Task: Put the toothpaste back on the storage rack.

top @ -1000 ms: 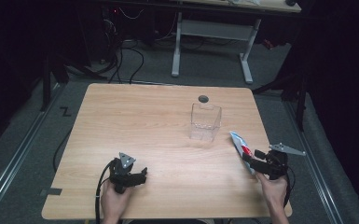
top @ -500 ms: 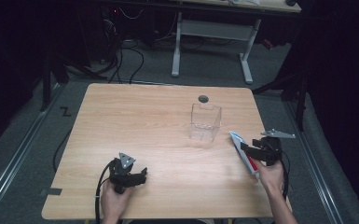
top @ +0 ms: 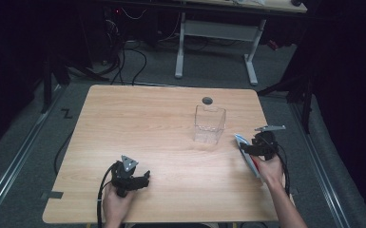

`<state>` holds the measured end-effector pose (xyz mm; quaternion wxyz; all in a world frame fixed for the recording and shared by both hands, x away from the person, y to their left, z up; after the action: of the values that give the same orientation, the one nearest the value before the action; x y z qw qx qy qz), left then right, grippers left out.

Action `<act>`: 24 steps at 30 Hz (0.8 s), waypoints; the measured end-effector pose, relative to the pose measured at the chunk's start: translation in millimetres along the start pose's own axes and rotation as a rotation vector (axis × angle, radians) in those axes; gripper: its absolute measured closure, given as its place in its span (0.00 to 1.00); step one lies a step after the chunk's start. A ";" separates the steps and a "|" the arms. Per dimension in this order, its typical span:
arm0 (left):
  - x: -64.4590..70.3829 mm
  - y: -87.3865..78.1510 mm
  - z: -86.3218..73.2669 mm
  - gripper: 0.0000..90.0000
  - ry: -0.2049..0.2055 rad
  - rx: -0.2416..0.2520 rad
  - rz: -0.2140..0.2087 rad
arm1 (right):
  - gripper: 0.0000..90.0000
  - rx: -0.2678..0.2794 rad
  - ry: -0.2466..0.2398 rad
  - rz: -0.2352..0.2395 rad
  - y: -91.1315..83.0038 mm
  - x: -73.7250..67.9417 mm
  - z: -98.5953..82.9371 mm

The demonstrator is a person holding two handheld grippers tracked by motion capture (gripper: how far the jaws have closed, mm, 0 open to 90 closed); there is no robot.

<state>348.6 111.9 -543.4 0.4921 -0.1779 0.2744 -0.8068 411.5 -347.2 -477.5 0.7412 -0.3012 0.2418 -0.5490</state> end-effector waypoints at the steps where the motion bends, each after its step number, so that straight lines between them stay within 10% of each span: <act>1: 0.0 0.0 0.0 0.17 0.000 0.000 0.000 | 0.45 -0.013 -0.011 -0.004 2.0 -0.4 0.9; 24: 0.0 0.0 0.0 0.17 0.000 0.000 0.000 | 0.47 -0.150 -0.005 -0.038 30.3 8.1 -4.9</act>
<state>348.6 111.9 -543.4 0.4923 -0.1777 0.2745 -0.8067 430.7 -349.4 -502.8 0.7066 -0.3618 0.2746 -0.5426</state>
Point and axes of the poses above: each handheld gripper's, and its own axes: y roughly forward along the jaws, z roughly out of its top, x roughly to its right, the point moved 1 cm from there along y, roughly forward along the jaws, and after that the axes turned 5 degrees about x, right-handed, at the moved point
